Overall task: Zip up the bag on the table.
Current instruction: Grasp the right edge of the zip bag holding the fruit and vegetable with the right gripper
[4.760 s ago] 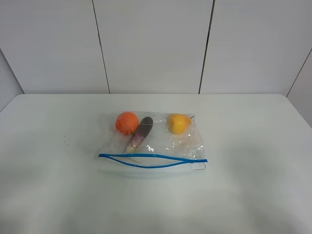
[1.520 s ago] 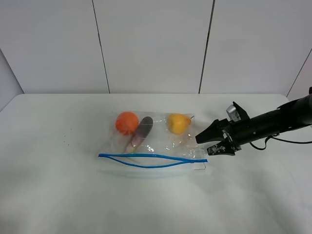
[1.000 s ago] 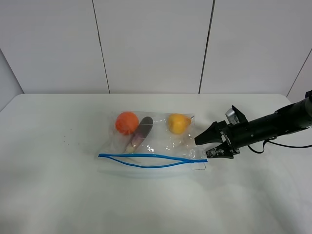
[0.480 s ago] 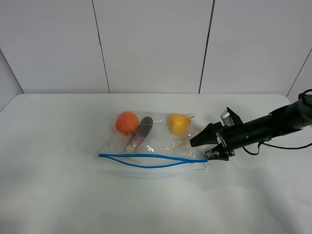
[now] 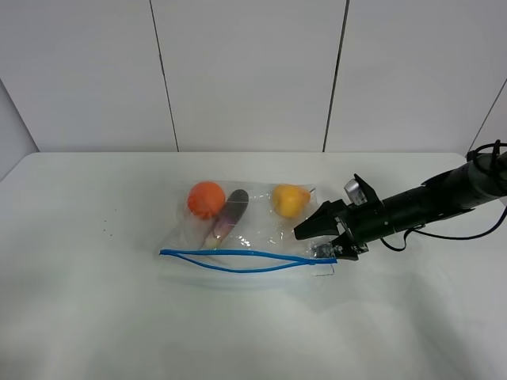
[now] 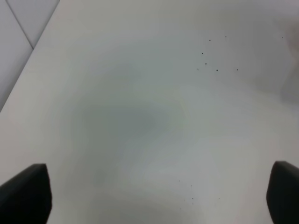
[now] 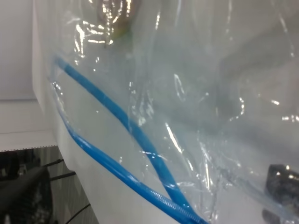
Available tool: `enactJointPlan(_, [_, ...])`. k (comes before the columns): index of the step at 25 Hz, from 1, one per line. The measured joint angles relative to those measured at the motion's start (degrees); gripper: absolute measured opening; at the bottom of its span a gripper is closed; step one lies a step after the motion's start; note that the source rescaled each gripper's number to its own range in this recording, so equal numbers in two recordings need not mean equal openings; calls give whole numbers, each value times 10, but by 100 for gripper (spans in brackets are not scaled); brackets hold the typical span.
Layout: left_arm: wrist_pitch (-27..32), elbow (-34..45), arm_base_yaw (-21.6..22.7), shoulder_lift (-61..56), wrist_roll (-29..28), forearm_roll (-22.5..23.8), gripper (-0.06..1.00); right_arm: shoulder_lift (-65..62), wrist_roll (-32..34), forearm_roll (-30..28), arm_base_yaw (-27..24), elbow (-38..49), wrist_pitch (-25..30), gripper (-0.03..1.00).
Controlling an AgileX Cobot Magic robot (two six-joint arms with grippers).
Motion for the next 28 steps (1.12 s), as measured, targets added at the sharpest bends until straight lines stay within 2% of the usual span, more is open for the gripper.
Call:
enactJointPlan(4, [0, 0, 0, 0, 0, 0, 100, 0, -1, 0, 0, 0, 0, 100])
enactJointPlan(6, [0, 0, 0, 0, 0, 0, 100, 0, -1, 0, 0, 0, 0, 97])
enactJointPlan(12, [0, 0, 0, 0, 0, 0, 100, 0, -2, 0, 0, 0, 0, 63])
enactJointPlan(15, [0, 0, 0, 0, 0, 0, 100, 0, -2, 0, 0, 0, 0, 51])
enactJointPlan(22, [0, 0, 0, 0, 0, 0, 100, 0, -2, 0, 0, 0, 0, 38])
enactJointPlan(28, [0, 0, 0, 0, 0, 0, 100, 0, -2, 0, 0, 0, 0, 20])
